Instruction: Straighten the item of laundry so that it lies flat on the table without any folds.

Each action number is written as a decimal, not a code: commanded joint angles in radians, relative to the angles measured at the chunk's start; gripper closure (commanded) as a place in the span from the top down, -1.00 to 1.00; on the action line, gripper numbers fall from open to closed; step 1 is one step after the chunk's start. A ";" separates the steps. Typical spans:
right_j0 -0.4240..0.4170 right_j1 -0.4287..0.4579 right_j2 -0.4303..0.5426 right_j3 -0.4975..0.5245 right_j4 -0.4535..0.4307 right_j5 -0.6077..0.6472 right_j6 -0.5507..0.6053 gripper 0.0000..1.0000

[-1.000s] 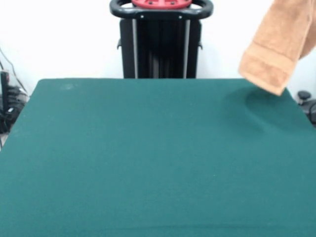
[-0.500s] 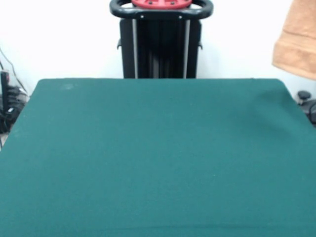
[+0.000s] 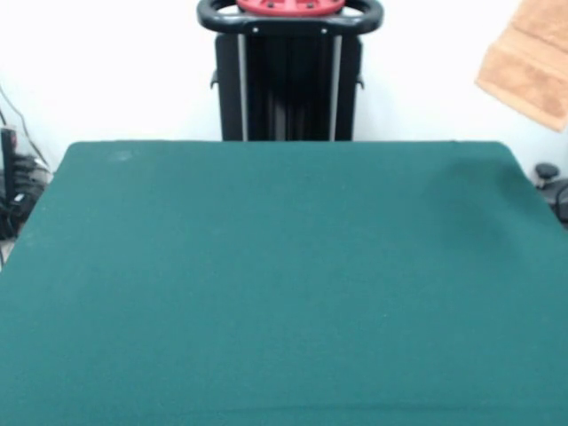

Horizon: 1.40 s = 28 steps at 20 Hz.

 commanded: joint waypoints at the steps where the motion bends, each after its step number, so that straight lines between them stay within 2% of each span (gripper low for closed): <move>1: -0.124 0.025 0.305 0.326 0.347 -0.327 -0.334 -1.00; 2: -0.148 0.024 0.344 0.355 0.367 -0.369 -0.355 -1.00; 5: -0.171 0.020 0.381 0.370 0.346 -0.397 -0.335 -1.00; 9: -0.203 0.023 0.421 0.373 0.278 -0.427 -0.274 -1.00; 13: -0.256 0.021 0.507 0.401 0.283 -0.471 -0.261 -1.00; 15: -0.304 0.038 0.583 0.416 0.259 -0.524 -0.230 -1.00; 17: -0.376 0.077 0.688 0.431 0.196 -0.592 -0.160 -1.00; 19: -0.363 0.134 0.655 0.397 0.092 -0.626 -0.083 -1.00; 21: -0.331 0.176 0.603 0.360 0.039 -0.634 -0.046 -1.00; 24: -0.275 0.210 0.524 0.312 -0.004 -0.601 -0.010 -1.00; 28: -0.253 0.244 0.505 0.283 -0.038 -0.596 0.028 -1.00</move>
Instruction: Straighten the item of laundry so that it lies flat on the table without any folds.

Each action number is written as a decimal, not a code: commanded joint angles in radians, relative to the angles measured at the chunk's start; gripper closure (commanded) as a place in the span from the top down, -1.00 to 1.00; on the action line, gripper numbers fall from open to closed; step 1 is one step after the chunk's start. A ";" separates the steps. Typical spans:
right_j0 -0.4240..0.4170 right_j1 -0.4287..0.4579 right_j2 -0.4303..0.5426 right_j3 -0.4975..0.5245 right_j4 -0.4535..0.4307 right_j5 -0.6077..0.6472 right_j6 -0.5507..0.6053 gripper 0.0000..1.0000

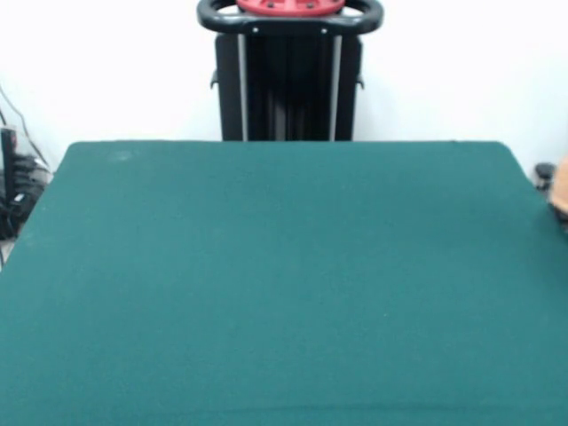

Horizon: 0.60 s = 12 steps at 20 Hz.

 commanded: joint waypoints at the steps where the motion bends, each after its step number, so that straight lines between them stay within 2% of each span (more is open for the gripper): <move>1: 0.053 0.130 0.041 0.029 -0.085 -0.025 0.041 -1.00; 9: 0.135 0.105 -0.010 0.003 -0.065 0.051 0.110 -1.00; 12: 0.140 0.129 -0.007 0.007 -0.063 0.025 0.107 -1.00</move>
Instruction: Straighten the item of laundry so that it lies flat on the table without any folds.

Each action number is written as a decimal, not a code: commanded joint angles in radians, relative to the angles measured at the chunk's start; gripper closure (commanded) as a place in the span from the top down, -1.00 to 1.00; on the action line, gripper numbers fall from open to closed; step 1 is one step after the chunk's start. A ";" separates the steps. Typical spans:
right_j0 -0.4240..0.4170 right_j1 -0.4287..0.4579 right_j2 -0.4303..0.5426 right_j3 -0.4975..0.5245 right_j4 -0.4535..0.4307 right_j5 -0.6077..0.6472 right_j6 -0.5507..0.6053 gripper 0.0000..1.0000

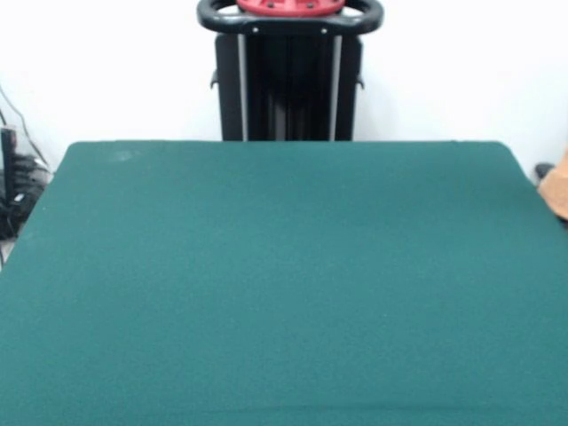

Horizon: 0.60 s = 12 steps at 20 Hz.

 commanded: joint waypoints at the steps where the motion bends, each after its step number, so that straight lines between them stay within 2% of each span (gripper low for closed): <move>1: 0.012 0.052 0.012 0.013 -0.017 0.004 0.094 -1.00; 3: -0.032 0.090 0.073 0.033 -0.025 -0.058 0.087 -1.00; 8: 0.008 0.128 0.041 0.007 -0.023 -0.069 0.097 -1.00; 12: -0.092 0.190 0.136 0.009 -0.076 -0.144 0.053 -1.00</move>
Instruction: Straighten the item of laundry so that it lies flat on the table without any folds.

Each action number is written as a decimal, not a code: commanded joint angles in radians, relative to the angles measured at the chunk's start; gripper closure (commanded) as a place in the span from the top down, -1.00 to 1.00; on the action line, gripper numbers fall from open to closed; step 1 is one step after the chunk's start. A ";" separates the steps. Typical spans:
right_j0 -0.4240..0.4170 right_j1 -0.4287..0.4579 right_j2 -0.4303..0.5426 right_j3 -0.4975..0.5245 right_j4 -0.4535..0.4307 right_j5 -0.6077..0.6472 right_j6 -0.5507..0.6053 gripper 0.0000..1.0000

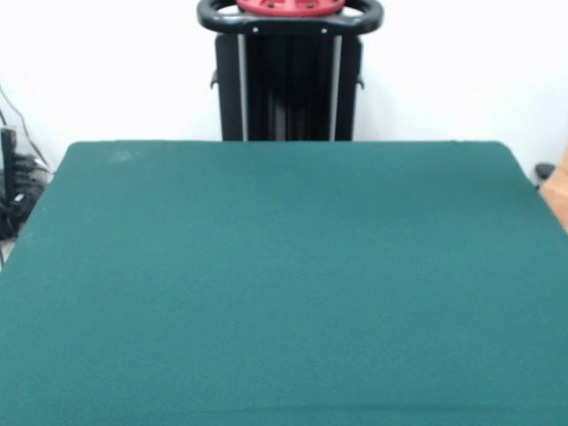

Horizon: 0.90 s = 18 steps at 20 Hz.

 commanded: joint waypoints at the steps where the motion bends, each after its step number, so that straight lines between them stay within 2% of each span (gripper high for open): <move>1: -0.099 0.116 0.126 0.003 -0.088 -0.126 0.043 -1.00; 5: -0.237 0.079 0.234 0.030 -0.142 -0.091 0.001 -1.00; 9: -0.405 -0.004 0.348 0.055 -0.180 -0.008 -0.049 -1.00; 13: -0.573 -0.102 0.497 0.088 -0.169 0.077 -0.094 -1.00; 18: -0.753 -0.166 0.639 0.110 -0.155 0.145 -0.147 -1.00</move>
